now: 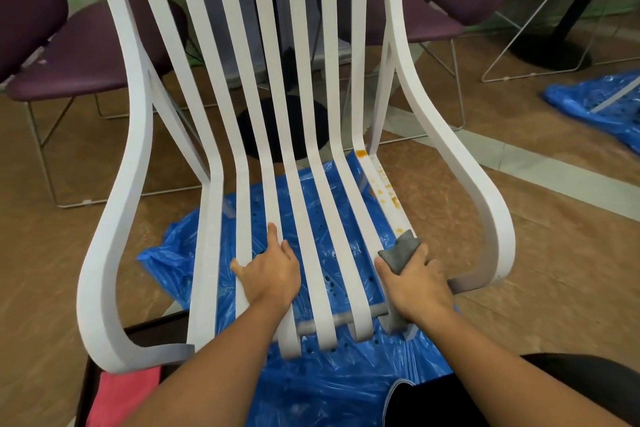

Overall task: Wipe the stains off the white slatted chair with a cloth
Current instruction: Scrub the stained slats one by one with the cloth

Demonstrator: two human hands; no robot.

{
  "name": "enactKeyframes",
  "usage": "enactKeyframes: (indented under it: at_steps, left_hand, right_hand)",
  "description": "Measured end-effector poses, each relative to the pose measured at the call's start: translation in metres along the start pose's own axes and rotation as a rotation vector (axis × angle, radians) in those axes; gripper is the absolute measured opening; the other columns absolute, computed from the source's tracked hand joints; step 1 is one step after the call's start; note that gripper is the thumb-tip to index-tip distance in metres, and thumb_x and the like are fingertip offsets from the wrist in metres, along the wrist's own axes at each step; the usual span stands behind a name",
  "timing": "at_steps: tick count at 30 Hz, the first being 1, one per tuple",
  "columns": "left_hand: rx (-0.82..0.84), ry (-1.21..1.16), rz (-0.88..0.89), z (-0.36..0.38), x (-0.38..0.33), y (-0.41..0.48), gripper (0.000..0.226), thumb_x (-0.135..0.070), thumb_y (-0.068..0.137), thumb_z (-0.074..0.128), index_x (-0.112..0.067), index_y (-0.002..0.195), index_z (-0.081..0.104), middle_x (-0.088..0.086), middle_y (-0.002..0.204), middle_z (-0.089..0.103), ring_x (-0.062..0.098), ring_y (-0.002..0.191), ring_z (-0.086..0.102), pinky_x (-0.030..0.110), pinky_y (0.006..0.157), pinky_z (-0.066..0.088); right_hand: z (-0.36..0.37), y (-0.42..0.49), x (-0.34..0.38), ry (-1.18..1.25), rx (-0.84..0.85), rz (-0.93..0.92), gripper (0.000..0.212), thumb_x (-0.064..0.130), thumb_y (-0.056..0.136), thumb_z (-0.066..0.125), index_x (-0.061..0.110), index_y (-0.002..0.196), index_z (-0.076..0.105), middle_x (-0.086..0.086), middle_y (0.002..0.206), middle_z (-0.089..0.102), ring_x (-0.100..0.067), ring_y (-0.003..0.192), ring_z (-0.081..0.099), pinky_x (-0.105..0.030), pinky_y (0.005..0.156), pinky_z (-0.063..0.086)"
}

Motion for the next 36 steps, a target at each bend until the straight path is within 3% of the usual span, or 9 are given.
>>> enactKeyframes:
  at_steps: [4, 8, 15, 19, 24, 27, 32, 36]
  left_hand:
    - [0.003, 0.022, 0.006, -0.001, 0.0, 0.0, 0.054, -0.042, 0.108, 0.018, -0.03, 0.161, 0.013, -0.007, 0.058, 0.057, 0.011, 0.067, 0.053, 0.056, 0.119, 0.015]
    - [0.005, 0.019, 0.006, 0.0, -0.001, -0.001, 0.054, -0.042, 0.108, 0.018, -0.03, 0.161, 0.013, -0.007, 0.058, 0.058, 0.012, 0.068, 0.054, 0.056, 0.118, 0.014]
    - [-0.004, 0.03, 0.006, 0.002, 0.002, -0.001, 0.054, -0.043, 0.108, 0.018, -0.03, 0.161, 0.014, -0.006, 0.056, 0.058, 0.011, 0.065, 0.056, 0.054, 0.119, 0.015]
    - [-0.008, 0.032, 0.006, 0.0, 0.003, 0.001, 0.054, -0.043, 0.108, 0.019, -0.03, 0.161, 0.012, -0.006, 0.057, 0.058, 0.011, 0.064, 0.056, 0.054, 0.119, 0.015]
    - [0.003, 0.037, -0.002, 0.001, 0.002, 0.001, 0.055, -0.043, 0.108, 0.02, -0.031, 0.161, 0.012, -0.006, 0.056, 0.057, 0.011, 0.063, 0.054, 0.054, 0.119, 0.014]
    - [0.005, 0.037, -0.001, 0.001, 0.002, 0.001, 0.055, -0.043, 0.108, 0.02, -0.031, 0.161, 0.011, -0.006, 0.056, 0.057, 0.011, 0.062, 0.053, 0.054, 0.119, 0.014]
    - [0.003, 0.041, 0.003, 0.002, 0.002, 0.001, 0.055, -0.043, 0.108, 0.018, -0.031, 0.161, 0.011, -0.006, 0.056, 0.059, 0.01, 0.063, 0.056, 0.053, 0.118, 0.015]
    - [-0.001, 0.055, 0.004, 0.003, 0.002, 0.003, 0.055, -0.043, 0.108, 0.019, -0.031, 0.161, 0.009, -0.006, 0.057, 0.059, 0.01, 0.064, 0.056, 0.054, 0.118, 0.014]
  right_hand:
    - [0.001, 0.024, 0.008, -0.033, -0.09, -0.042, 0.087, 0.082, 0.085, 0.011, 0.013, 0.129, 0.038, -0.014, 0.114, 0.059, -0.031, 0.096, 0.059, -0.043, 0.079, 0.051]
    - [-0.003, 0.049, 0.019, 0.037, -0.126, -0.063, 0.065, 0.067, 0.096, 0.012, 0.014, 0.108, 0.048, -0.003, 0.082, 0.056, -0.028, 0.082, 0.06, -0.046, 0.077, 0.052]
    - [0.006, 0.034, -0.007, -0.012, -0.118, 0.027, 0.055, 0.065, 0.097, 0.015, 0.018, 0.101, 0.044, 0.0, 0.075, 0.05, -0.024, 0.075, 0.056, -0.04, 0.068, 0.048]
    - [0.008, 0.051, -0.002, 0.023, -0.033, 0.112, 0.058, 0.063, 0.098, 0.016, 0.014, 0.108, 0.045, -0.003, 0.079, 0.046, -0.027, 0.084, 0.052, -0.042, 0.077, 0.046]
    - [0.011, 0.079, 0.015, -0.03, -0.043, 0.127, 0.065, 0.064, 0.096, 0.02, 0.011, 0.12, 0.049, -0.015, 0.113, 0.06, -0.033, 0.102, 0.057, -0.044, 0.084, 0.047]
    - [0.012, 0.094, 0.028, -0.077, -0.053, 0.112, 0.065, 0.062, 0.098, 0.02, 0.009, 0.119, 0.051, -0.016, 0.115, 0.061, -0.034, 0.103, 0.058, -0.043, 0.087, 0.048]
    - [0.017, 0.133, 0.05, -0.108, -0.057, 0.089, 0.072, 0.063, 0.094, 0.02, 0.01, 0.125, 0.058, -0.015, 0.118, 0.061, -0.033, 0.105, 0.057, -0.038, 0.075, 0.044]
    - [0.019, 0.162, 0.072, -0.091, -0.03, 0.055, 0.06, 0.054, 0.1, 0.025, 0.014, 0.13, 0.057, -0.014, 0.125, 0.06, -0.032, 0.11, 0.058, -0.033, 0.069, 0.04]
Point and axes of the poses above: each hand's wrist, its own y-axis towards the middle knuckle, its own z-axis out of the palm, x = y × z, the point moved 2 cm from there along y, towards the middle knuckle
